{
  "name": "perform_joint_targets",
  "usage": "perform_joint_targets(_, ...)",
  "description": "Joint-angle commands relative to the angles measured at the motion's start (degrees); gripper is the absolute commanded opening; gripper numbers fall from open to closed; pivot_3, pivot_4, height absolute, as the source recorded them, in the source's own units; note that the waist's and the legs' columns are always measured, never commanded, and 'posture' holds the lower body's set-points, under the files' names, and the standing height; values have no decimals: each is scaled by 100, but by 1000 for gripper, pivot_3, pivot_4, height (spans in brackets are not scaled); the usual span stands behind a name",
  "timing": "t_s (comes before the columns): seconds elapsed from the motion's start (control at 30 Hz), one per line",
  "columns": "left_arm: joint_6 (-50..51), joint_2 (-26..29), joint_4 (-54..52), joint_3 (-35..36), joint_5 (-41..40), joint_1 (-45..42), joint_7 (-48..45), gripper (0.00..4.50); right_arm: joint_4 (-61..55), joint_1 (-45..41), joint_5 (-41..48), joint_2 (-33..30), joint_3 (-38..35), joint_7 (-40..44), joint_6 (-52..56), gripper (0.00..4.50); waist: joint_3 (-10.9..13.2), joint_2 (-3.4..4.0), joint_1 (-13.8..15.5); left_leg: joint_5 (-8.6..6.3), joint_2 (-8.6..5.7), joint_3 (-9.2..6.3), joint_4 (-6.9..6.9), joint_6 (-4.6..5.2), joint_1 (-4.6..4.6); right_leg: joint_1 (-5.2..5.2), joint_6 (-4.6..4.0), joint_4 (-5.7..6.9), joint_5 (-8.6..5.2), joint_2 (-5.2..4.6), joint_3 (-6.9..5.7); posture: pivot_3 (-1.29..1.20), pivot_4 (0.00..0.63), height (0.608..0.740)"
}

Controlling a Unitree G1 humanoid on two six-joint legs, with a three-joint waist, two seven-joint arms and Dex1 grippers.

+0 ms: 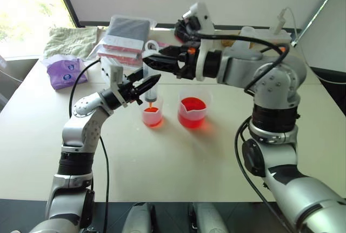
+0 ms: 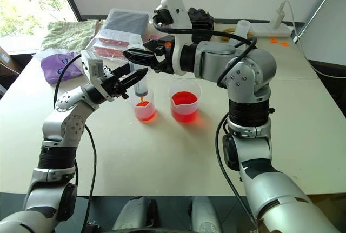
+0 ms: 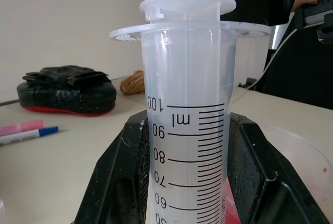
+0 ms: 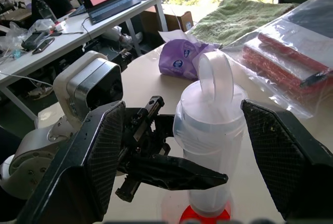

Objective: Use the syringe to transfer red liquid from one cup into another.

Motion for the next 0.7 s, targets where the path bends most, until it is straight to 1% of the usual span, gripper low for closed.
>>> perform_joint_targets(0.03,-58,52,-384,152,-137,-162,31,1535,-145,20,111,-311,-387,28,72,3676,0,0,14,0,0,-1,0,0,-1,0,0,0,0,-1,0,0,150,740)
perform_joint_targets(0.17,-29,66,-412,147,-156,-149,46,1535,-112,163,52,-627,-597,6,25,3676,0,0,10,-2,-1,2,0,4,-2,1,0,-6,0,-4,1,0,150,740)
perform_joint_targets(0.33,101,74,-367,212,-259,-240,91,1535,-167,355,55,-854,-770,-66,74,3676,0,0,-7,-2,-2,3,-3,4,-1,1,0,-9,0,1,1,0,150,740)
perform_joint_targets(0.53,1042,121,-338,521,-966,-485,346,1535,-247,488,85,-935,-850,-147,135,3676,0,0,-7,-2,1,2,-2,4,-2,1,0,-10,0,2,2,0,150,740)
perform_joint_targets(0.6,1518,153,-277,748,-1360,-659,533,1535,-261,523,92,-942,-865,-169,143,3676,0,0,-6,-2,2,1,-2,4,-2,1,0,-10,0,2,2,0,150,740)
perform_joint_targets(0.7,1934,168,-31,1097,-1697,-997,948,1535,-252,552,82,-939,-846,-175,114,3676,0,0,-2,-2,2,0,-2,4,-2,1,1,-10,0,2,2,0,150,740)
